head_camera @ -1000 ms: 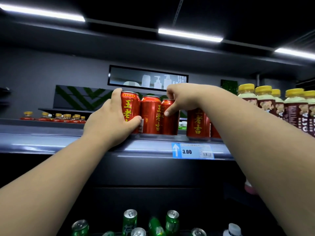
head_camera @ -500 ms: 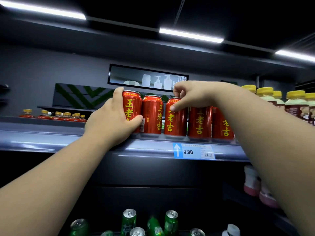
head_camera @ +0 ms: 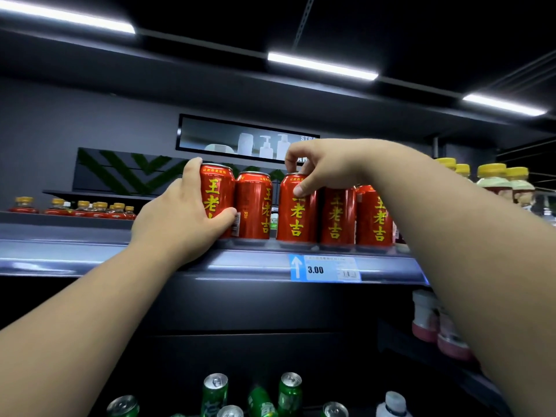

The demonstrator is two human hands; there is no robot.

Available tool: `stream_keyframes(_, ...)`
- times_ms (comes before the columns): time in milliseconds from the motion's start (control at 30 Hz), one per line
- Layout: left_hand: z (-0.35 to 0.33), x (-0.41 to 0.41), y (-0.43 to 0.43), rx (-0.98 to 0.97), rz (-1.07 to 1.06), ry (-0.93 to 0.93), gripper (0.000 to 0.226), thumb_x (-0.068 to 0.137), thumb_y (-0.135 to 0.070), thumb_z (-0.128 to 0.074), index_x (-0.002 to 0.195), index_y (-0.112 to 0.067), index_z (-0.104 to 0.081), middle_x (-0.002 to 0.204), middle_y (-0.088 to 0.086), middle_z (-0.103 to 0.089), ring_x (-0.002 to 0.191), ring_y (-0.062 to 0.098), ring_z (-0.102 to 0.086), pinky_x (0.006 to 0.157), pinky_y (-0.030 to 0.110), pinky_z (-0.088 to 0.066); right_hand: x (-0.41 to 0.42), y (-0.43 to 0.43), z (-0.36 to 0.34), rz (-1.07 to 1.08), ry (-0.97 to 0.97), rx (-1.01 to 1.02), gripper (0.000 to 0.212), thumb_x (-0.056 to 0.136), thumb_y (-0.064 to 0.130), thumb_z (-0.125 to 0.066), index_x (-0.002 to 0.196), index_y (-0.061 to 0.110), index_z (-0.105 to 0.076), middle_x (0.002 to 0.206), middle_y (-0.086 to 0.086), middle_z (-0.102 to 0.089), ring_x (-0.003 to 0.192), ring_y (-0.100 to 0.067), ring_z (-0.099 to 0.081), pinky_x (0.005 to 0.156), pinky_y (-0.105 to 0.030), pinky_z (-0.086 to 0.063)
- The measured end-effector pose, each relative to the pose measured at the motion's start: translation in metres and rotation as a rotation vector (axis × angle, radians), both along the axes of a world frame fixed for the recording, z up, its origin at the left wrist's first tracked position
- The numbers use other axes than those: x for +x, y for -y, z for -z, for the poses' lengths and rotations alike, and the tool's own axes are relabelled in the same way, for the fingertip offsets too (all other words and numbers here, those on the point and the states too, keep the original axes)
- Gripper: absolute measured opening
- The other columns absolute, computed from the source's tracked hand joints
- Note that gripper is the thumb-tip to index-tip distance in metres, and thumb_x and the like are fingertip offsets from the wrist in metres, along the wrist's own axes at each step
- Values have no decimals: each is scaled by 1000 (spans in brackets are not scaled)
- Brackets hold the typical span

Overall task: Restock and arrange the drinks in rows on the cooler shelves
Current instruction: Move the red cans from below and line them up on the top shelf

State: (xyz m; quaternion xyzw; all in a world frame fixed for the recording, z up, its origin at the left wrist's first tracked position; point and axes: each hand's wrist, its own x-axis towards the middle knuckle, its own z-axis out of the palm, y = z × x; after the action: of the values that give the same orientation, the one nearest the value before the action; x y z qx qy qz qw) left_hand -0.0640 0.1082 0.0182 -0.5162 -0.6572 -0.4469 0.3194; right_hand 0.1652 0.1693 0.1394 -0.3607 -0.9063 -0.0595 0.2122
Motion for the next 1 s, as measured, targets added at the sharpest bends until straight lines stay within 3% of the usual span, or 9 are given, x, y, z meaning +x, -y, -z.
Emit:
stream_keyframes(133, 0, -1, 0, -5, 11, 9, 93, 83, -67, -56, 151, -30, -5, 139, 10, -50, 114, 34, -58, 83, 47, -50, 0, 0, -1, 15, -8, -27, 41, 83, 38, -78, 117, 36, -54, 122, 6, -52, 112, -24, -55, 98, -47, -49)
stream_keyframes(267, 0, -1, 0, -5, 21, 14, 93, 82, -67, -57, 150, -32, -5, 136, 10, -51, 112, 34, -58, 84, 48, -50, -22, 4, -3, 8, -15, 21, 71, 73, 50, -83, 133, 36, -48, 141, 0, -52, 123, -26, -53, 103, -47, -46)
stream_keyframes(433, 0, 0, 2, -4, 41, 23, 93, 81, -64, -60, 150, -30, -7, 134, 10, -52, 109, 34, -59, 83, 45, -49, -64, 8, 4, 10, 136, 79, 90, 73, 37, -86, 148, 34, -38, 145, 2, -51, 125, -26, -54, 97, -43, -48)
stream_keyframes(600, 0, 0, 1, -3, 34, 24, 92, 81, -65, -58, 149, -32, -6, 133, 8, -52, 108, 33, -59, 81, 44, -48, -64, 8, 2, 28, 156, 76, 77, 72, 42, -85, 139, 35, -48, 128, 4, -59, 113, -24, -59, 99, -49, -50)
stream_keyframes(700, 0, -1, 2, -2, 36, 20, 91, 81, -66, -58, 148, -34, -5, 133, 7, -52, 108, 32, -59, 83, 45, -50, -54, 8, -4, 19, 107, 73, 69, 73, 51, -82, 134, 36, -55, 116, 9, -59, 104, -20, -61, 96, -43, -51)
stream_keyframes(800, 0, -1, 2, 0, 40, 20, 90, 83, -66, -57, 149, -33, -5, 133, 8, -53, 109, 32, -59, 84, 45, -50, -52, 8, -5, 4, 101, 70, 69, 75, 48, -82, 137, 34, -54, 118, 8, -59, 107, -21, -60, 95, -43, -51)
stream_keyframes(1000, -1, -1, 2, -4, 51, 19, 89, 84, -66, -56, 150, -34, -5, 136, 8, -52, 111, 33, -59, 86, 47, -52, -51, 3, -3, 4, 74, 104, 43, 85, 42, -74, 125, 33, -60, 115, 6, -63, 106, -21, -61, 88, -39, -51)
